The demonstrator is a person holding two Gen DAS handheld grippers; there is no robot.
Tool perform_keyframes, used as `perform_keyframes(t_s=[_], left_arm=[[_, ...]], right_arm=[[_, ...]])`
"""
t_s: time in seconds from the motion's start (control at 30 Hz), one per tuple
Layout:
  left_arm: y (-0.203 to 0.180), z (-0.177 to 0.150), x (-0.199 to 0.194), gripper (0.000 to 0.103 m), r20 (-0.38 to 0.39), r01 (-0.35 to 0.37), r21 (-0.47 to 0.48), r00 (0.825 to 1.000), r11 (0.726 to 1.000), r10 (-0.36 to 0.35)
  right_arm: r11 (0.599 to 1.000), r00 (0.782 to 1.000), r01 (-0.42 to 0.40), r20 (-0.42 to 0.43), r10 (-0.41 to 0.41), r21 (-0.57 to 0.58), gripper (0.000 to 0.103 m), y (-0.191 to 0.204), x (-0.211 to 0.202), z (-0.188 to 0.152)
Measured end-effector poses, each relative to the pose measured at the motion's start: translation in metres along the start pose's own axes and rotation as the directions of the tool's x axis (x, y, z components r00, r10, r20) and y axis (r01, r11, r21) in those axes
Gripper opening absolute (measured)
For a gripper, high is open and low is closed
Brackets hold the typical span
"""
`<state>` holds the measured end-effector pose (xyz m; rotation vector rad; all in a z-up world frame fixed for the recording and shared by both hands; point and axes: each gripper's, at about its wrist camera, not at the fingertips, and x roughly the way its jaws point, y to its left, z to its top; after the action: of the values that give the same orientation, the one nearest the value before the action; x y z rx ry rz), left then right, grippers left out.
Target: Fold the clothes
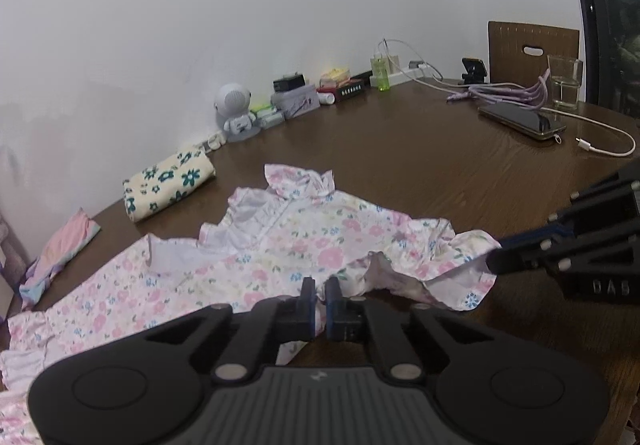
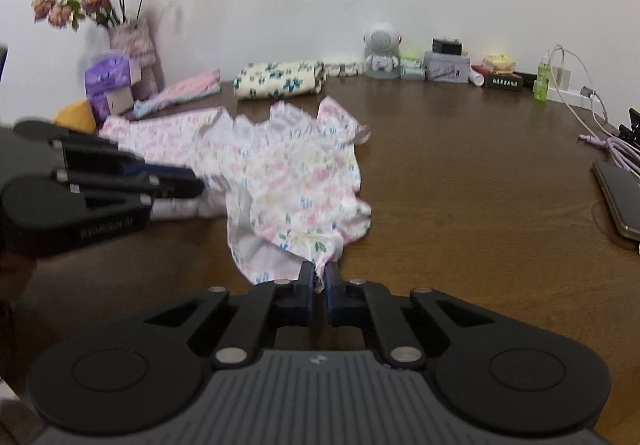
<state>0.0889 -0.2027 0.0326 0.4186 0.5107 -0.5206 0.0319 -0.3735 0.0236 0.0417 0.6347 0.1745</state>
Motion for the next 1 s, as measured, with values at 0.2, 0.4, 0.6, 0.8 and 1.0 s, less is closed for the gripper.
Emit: perform_keyframes(t_s=[0.2, 0.4, 0.6, 0.8, 1.0], left_arm=[[0.008, 0.009, 0.009, 0.002, -0.010, -0.003, -0.035, 1.000, 0.999, 0.003], [0.023, 0.014, 0.027, 0.002, -0.059, -0.011, -0.115, 0.998, 0.993, 0.004], [0.038, 0.013, 0.047, 0.002, -0.111, -0.014, -0.194, 0.994, 0.981, -0.008], [0.042, 0.009, 0.063, 0.002, -0.142, -0.005, -0.224, 0.989, 0.975, -0.028], [0.045, 0.006, 0.070, 0.002, -0.148, -0.006, -0.240, 0.988, 0.971, -0.030]], right_arm=[[1.000, 0.999, 0.005, 0.037, -0.006, 0.020, 0.005, -0.006, 0.007, 0.028], [0.997, 1.000, 0.009, 0.019, -0.010, 0.072, 0.005, -0.019, 0.030, 0.055], [0.994, 1.000, 0.017, -0.026, -0.015, 0.109, 0.005, -0.032, 0.060, 0.069], [0.993, 0.998, 0.027, -0.065, -0.020, 0.112, 0.005, -0.036, 0.085, 0.075], [0.992, 0.996, 0.029, -0.082, -0.019, 0.121, 0.005, -0.041, 0.100, 0.079]])
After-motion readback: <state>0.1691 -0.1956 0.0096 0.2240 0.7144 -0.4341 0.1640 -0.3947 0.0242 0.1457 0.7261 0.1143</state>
